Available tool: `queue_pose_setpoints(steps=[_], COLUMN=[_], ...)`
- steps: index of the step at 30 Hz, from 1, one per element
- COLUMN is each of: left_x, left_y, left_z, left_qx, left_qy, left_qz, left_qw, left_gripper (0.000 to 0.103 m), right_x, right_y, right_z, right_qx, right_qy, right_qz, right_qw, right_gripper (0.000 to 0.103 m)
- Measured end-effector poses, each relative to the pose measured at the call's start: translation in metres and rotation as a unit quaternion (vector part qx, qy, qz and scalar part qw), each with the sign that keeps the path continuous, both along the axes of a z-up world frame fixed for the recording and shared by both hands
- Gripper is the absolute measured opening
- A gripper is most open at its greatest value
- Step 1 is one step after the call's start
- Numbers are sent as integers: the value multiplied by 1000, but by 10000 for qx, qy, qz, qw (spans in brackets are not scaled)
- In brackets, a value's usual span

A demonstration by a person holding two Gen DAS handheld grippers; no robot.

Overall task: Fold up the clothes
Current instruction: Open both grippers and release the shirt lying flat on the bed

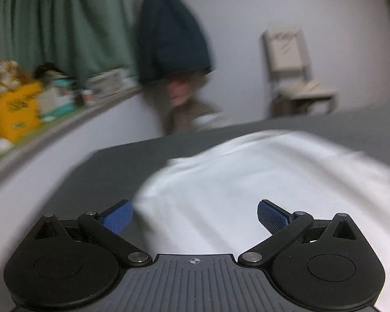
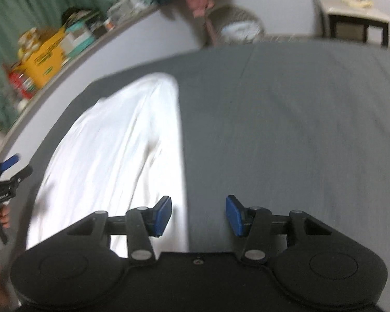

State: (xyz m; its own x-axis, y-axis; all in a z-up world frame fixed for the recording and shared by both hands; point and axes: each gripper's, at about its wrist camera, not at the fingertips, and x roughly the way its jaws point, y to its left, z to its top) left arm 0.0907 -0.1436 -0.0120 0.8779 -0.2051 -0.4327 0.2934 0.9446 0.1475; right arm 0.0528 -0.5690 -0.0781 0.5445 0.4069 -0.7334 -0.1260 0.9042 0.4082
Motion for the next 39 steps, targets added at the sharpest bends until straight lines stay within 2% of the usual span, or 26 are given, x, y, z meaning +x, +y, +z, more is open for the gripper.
queue_pose_setpoints(steps=[2, 4, 5, 6, 8, 11, 13, 16, 20, 21, 23, 25, 26, 27, 29, 32, 37, 39], left_x=[-23, -42, -46, -51, -59, -69, -70, -65, -68, -68, -69, -70, -70, -70, -71, -70, -69, -70], left_y=[-15, -30, -38, -46, -58, -65, -68, -69, -81, -83, -87, -87, -86, -86, -86, -87, -87, -87], left_z=[-7, -17, -25, -34, -51, -74, -86, -95, -101, -101, -101, -98, -97, -96, -93, -92, -92, -92], left_qx=[-531, -979, -1052, -1124, -1155, -1284, -1191, -1140, -822, -728, -618, -632, -661, -649, -626, -606, -599, -592], left_qy=[137, 312, 439, 565, 741, 961, 1056, 1289, 1226, 1203, 1174, 1171, 1175, 1173, 1168, 1164, 1159, 1161], left_qz=[-288, -461, -436, -411, -366, -391, -350, -337, -298, -284, -265, -263, -265, -262, -256, -252, -249, -249], left_qw=[9981, 9936, 9925, 9912, 9899, 9863, 9866, 9845, 9886, 9897, 9908, 9908, 9905, 9906, 9909, 9910, 9911, 9912], left_gripper=[103, 103, 103, 103, 103, 103, 103, 103, 103, 103, 103, 103, 103, 103, 103, 103, 103, 103], right_x=[-16, -19, -17, -15, -14, -5, 9, 42, 96, 107, 121, 121, 121, 120, 105, 70, 6, -5], right_y=[2, 9, 12, 13, 10, -3, -16, -38, -61, -66, -76, -82, -85, -88, -94, -105, -128, -127], right_z=[-4, -11, -15, -20, -19, -3, 7, 22, 28, 26, 17, 5, 0, -5, -8, -7, -11, -17], right_qx=[141, 130, 147, 217, 241, -128, -496, -969, -1535, -1699, -1722, -1568, -1491, -1416, -1295, -982, 133, 268], right_qy=[169, 304, 413, 535, 505, 144, -6, -190, -365, -355, -182, -34, 39, 99, 33, -38, 148, 248], right_qz=[222, 269, 261, 205, -71, -514, -883, -1501, -2163, -2291, -2488, -2526, -2545, -2557, -2536, -2530, -2557, -2494], right_qw=[9995, 9991, 9987, 9981, 9984, 9985, 9949, 9837, 9635, 9578, 9529, 9548, 9555, 9563, 9586, 9625, 9666, 9677], right_gripper=[46, 40, 14, 2, 2, 2, 2, 2, 2, 2, 3, 8, 16, 33, 49, 49, 49, 46])
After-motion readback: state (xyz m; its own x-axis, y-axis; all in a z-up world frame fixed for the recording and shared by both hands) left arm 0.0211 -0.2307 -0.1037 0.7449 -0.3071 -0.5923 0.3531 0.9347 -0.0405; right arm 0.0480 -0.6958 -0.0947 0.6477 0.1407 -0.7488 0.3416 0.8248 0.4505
